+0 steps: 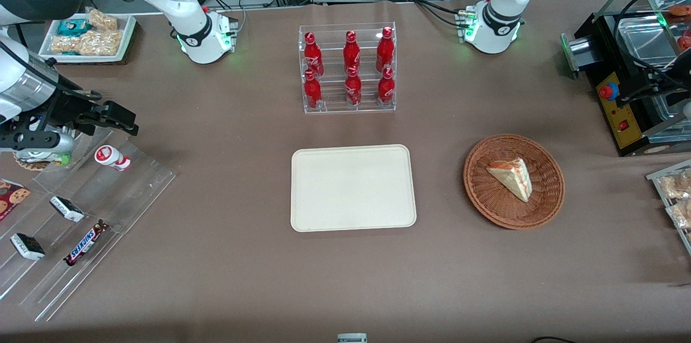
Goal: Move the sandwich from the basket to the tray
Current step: 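Move the left gripper down over the wrapped sandwich in the wicker basket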
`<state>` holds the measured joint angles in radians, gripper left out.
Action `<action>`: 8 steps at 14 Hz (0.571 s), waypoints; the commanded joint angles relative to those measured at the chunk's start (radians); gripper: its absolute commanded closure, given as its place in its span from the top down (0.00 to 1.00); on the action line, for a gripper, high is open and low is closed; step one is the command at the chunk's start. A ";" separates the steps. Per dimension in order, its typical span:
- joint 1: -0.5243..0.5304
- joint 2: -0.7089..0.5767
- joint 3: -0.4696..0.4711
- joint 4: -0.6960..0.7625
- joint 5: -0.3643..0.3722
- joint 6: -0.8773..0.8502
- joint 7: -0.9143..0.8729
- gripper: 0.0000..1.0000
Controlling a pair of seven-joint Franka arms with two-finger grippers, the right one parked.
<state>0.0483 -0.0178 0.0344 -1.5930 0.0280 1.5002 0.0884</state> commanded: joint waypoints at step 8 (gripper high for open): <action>-0.094 0.070 -0.007 -0.419 0.001 0.522 -0.472 1.00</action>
<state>-0.0052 0.0650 0.0273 -1.8325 0.0280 1.8343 -0.2135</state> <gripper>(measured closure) 0.000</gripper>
